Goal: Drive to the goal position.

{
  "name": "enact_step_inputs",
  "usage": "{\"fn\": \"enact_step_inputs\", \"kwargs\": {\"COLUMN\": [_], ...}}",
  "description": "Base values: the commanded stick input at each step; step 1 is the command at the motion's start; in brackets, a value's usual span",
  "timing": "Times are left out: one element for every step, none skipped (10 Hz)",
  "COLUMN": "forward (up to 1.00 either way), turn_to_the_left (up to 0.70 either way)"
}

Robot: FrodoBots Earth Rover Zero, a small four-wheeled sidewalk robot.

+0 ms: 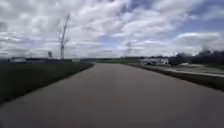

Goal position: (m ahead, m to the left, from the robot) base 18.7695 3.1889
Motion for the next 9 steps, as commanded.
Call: {"fn": "enact_step_inputs", "kwargs": {"forward": [0.98,0.98,0.98,0.98,0.98,0.98,0.97,0.98,0.97], "turn_to_the_left": [0.0,0.0,0.02,0.02,0.03,0.08,0.16,0.15,0.06]}}
